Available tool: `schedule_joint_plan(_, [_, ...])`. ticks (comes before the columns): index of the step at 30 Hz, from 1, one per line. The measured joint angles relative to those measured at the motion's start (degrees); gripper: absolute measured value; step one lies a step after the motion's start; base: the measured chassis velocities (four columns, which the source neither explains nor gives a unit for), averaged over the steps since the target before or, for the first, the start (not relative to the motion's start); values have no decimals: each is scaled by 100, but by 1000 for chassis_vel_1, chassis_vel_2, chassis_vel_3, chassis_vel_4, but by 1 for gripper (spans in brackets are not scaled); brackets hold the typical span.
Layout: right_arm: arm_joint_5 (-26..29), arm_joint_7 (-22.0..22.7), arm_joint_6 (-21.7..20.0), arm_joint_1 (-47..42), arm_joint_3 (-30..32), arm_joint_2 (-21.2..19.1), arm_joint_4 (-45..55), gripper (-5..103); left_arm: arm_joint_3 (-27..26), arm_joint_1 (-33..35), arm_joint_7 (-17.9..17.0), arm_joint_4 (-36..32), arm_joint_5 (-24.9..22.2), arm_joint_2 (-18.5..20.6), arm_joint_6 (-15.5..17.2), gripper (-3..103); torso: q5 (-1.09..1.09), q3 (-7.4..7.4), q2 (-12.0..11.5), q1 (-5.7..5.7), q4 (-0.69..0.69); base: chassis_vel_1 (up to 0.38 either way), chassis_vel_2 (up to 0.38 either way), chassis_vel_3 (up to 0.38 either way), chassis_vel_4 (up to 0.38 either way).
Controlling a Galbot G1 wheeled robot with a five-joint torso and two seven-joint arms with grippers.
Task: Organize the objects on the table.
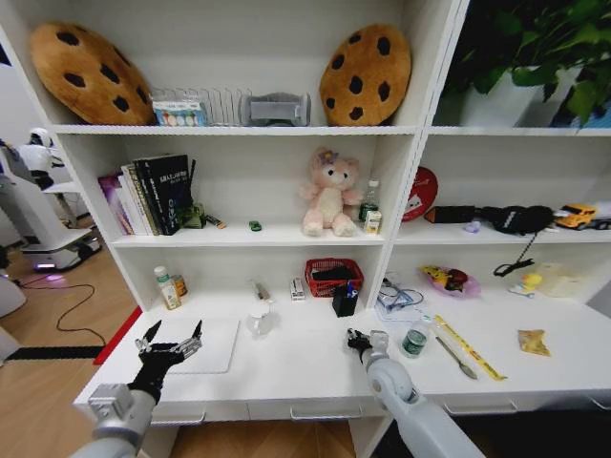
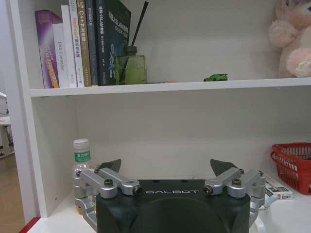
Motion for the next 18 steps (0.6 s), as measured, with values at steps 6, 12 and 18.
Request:
schedule_joint_plan(6, [20, 0, 7, 5, 6, -15, -3, 12, 0, 0, 0, 0, 0, 0, 0, 100, 0, 0, -1, 0, 0, 0, 0, 0, 0])
schedule_joint_plan(12, [119, 2, 38, 10, 12, -21, 13, 12, 0, 0, 0, 0, 0, 0, 0, 100, 0, 0, -1, 0, 0, 0, 0, 0, 0])
schedule_joint_plan(18, [-1032, -854, 1297, 35, 143, -92, 64, 12, 0, 0, 0, 0, 0, 0, 0, 100, 1, 1, -1, 0, -1, 0, 0, 0, 0])
